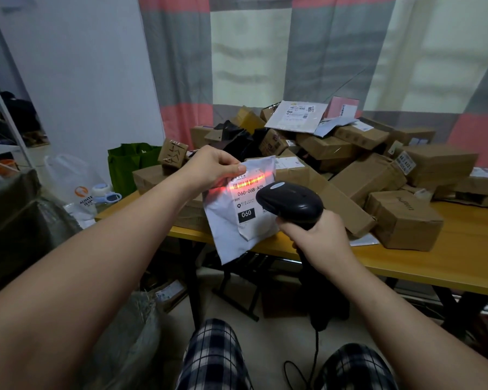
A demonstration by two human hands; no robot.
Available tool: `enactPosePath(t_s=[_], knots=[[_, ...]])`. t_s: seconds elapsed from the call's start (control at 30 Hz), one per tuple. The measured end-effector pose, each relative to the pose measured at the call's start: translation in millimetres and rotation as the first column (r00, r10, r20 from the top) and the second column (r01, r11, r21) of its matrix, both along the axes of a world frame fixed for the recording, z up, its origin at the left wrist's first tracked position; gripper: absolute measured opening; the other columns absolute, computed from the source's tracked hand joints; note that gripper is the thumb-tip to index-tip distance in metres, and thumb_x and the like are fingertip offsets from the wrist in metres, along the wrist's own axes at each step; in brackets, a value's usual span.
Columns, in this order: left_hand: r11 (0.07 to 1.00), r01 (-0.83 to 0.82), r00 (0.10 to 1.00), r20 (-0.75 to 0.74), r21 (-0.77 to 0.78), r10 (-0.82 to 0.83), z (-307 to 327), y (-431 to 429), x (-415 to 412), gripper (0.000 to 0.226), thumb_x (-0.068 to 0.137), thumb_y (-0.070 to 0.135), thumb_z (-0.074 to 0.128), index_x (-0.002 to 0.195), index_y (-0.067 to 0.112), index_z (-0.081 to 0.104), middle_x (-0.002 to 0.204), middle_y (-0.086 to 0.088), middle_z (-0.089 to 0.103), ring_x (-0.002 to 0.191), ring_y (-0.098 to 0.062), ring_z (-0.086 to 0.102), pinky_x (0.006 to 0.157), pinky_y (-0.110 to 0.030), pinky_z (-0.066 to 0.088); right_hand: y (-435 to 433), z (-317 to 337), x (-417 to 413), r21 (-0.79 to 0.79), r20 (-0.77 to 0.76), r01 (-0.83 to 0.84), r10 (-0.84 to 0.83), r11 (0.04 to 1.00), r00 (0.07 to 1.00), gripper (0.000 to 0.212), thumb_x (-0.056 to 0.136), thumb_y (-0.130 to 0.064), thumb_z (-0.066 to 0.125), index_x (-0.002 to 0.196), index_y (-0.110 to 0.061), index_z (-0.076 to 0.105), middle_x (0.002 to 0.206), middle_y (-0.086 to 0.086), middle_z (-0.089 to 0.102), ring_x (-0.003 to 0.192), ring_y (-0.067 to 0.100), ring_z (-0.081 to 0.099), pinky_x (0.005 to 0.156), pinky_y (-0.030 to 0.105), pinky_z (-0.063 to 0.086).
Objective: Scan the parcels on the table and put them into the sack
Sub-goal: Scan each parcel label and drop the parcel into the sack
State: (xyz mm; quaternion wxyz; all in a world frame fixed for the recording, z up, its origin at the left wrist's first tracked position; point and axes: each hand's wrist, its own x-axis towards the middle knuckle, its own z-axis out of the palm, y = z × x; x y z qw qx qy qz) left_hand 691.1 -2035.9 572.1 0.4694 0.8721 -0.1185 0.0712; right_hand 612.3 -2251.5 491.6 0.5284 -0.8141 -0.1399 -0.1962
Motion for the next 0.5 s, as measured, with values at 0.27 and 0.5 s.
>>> enactPosePath(t_s=[0.27,0.5], knots=[[0.995,-0.020,0.996,0.091,0.099,0.011,1.4,-2.0,-3.2,0.006,0.085,0.026,0.072,0.082,0.020,0.075,0.073,0.004,0.073,0.068,-0.005,0.067,0.063,-0.021,0.054,1.2,0.6,-5.0,0.076,0.000,-0.053,0.053,0.996,0.999,0.009,0.078,-0.021,0.077,0.077,-0.025,0.069,0.062,-0.001,0.065,0.061,0.013,0.063,0.066,0.046,0.054],[0.887,-0.212,0.874,0.486,0.411,-0.016,1.9,24.2,-39.9,0.010,0.087,0.022,0.069,0.090,0.015,0.076,0.072,0.014,0.062,0.071,0.000,0.057,0.065,-0.017,0.039,24.5,-2.6,6.3,0.095,0.037,-0.202,0.199,0.975,0.979,0.024,0.076,-0.021,0.080,0.095,-0.030,0.068,0.075,-0.022,0.068,0.079,-0.007,0.064,0.067,0.011,0.046]])
